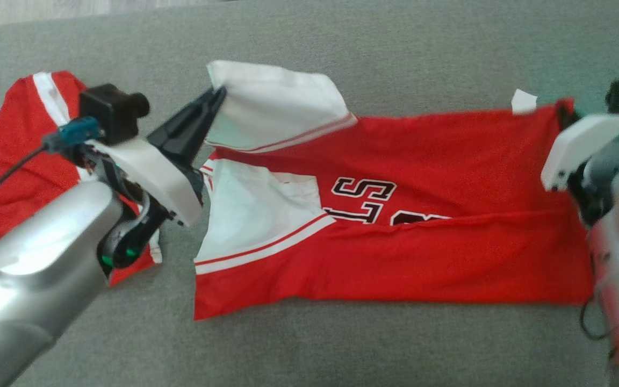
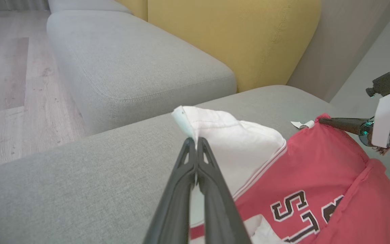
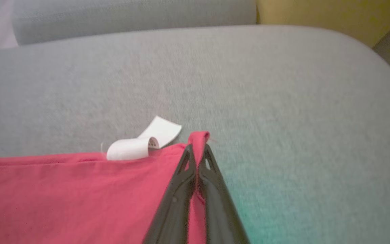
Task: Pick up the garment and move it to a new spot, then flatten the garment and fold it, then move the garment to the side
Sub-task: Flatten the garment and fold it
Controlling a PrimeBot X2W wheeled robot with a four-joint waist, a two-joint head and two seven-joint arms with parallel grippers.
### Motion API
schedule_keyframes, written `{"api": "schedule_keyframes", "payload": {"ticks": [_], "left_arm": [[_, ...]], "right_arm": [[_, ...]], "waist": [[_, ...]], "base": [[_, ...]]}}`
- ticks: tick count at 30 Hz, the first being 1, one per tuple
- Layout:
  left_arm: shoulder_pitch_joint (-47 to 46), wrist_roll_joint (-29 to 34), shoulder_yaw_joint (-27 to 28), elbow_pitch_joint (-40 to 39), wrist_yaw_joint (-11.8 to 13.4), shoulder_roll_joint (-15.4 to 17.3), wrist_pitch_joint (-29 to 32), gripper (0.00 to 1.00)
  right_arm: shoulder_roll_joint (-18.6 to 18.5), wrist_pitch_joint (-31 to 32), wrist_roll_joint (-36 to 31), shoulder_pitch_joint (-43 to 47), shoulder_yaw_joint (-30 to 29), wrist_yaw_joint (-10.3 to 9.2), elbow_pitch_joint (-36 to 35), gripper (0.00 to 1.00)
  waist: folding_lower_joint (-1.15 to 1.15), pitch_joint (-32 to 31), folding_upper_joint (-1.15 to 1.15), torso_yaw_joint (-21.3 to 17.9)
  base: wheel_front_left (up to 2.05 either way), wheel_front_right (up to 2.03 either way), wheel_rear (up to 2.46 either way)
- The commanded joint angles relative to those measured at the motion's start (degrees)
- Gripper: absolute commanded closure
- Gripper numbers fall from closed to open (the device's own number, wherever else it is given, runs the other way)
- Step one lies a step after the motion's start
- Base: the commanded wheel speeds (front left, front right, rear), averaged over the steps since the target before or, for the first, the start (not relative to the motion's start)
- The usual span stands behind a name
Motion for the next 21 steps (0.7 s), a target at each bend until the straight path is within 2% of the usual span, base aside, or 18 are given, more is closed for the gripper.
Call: {"api": "schedule_keyframes", "payload": {"ticks": [1, 7, 12, 21], "left_arm": [[-3.07, 0.18, 3.86, -0.25, 0.59, 2.29, -0.74, 1.0], [-7.01, 0.98, 5.33, 3.15, 1.02, 1.66, -1.1, 1.0], [-11.88, 0.56, 7.62, 8.41, 0.36, -1.02, -2.75, 1.0], [-19.8, 5.36, 7.68, 20.55, -1.13, -6.08, -9.06, 1.0]], "right_arm": [[-1.88, -1.64, 2.56, -3.86, 3.1, -0.04, -2.58, 1.0], [-3.82, -3.81, 9.74, -7.27, 7.31, -0.04, -5.08, 1.0], [-4.34, -5.64, 16.61, -10.06, 10.41, -0.04, -6.91, 1.0], [-6.42, -13.08, 20.54, -14.28, 14.9, -0.04, -6.43, 1.0]], "waist": [[0.0, -0.09, 0.0, -0.59], [0.0, 1.13, 0.0, -1.53], [0.0, 2.9, 0.0, -2.25], [0.0, 4.96, 0.0, -2.31]], "base": [[0.0, 0.0, 0.0], [0.0, 0.0, 0.0], [0.0, 0.0, 0.0], [0.0, 0.0, 0.0]]}}
